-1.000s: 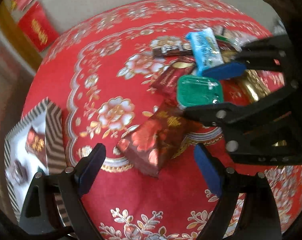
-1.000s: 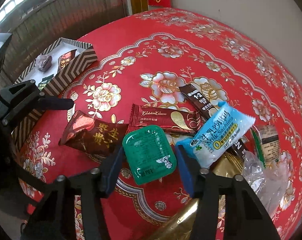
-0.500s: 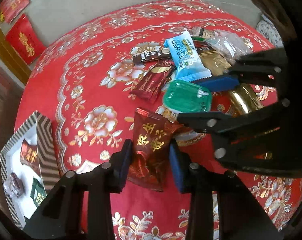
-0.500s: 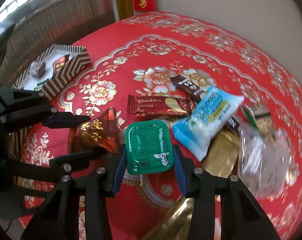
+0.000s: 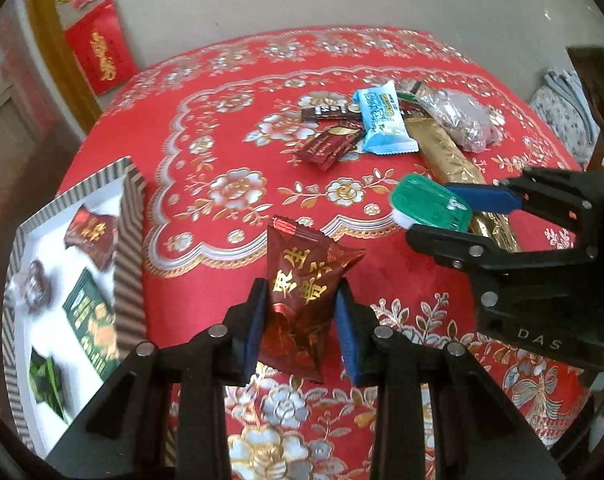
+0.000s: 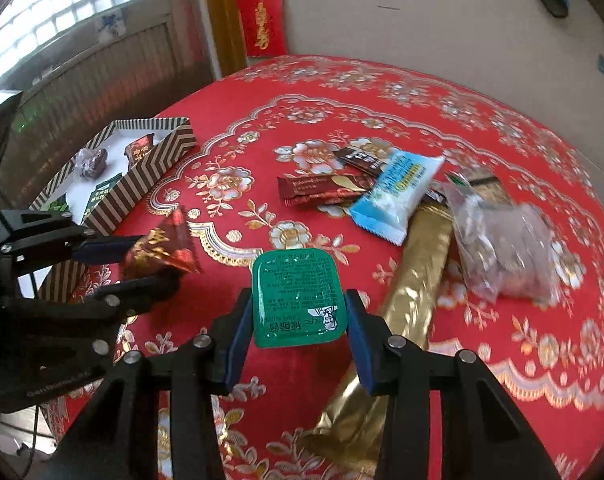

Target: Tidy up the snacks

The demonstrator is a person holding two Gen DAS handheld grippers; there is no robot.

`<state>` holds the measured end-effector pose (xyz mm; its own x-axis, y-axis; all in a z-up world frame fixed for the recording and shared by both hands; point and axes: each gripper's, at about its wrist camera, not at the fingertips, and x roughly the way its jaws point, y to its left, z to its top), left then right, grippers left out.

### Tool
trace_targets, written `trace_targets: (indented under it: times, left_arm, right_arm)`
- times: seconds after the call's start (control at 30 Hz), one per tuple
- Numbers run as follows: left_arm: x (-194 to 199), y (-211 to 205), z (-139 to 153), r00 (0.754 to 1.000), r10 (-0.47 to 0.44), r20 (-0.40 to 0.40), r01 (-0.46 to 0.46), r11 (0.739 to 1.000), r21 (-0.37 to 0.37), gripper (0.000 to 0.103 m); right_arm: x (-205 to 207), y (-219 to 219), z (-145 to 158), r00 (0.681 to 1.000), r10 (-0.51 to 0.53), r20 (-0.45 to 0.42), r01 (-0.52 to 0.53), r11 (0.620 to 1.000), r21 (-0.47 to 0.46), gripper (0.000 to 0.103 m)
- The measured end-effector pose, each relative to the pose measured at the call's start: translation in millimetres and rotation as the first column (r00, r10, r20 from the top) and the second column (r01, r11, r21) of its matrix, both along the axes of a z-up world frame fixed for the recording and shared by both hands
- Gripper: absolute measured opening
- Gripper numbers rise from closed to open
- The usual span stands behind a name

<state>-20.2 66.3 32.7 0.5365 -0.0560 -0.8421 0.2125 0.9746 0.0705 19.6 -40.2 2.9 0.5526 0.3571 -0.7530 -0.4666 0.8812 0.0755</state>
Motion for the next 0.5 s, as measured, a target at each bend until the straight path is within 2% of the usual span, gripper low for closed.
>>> trace_targets:
  times: [0.2, 0.5]
  left_arm:
    - [-14.3, 3.1, 4.8, 0.998, 0.046, 0.034, -0.045, 0.999, -0.026, 0.035]
    - [-30.7, 4.6, 19.0, 0.994, 0.065, 0.088, -0.063, 0.998, -0.026, 0.035]
  right_arm:
    - [-22.3, -9.4, 7.7, 0.997, -0.073, 0.041, 0.071, 0.997, 0.032, 0.044]
    - [-48.3, -11.9, 21.6, 0.99, -0.115, 0.087, 0.109, 0.992, 0.071, 0.044]
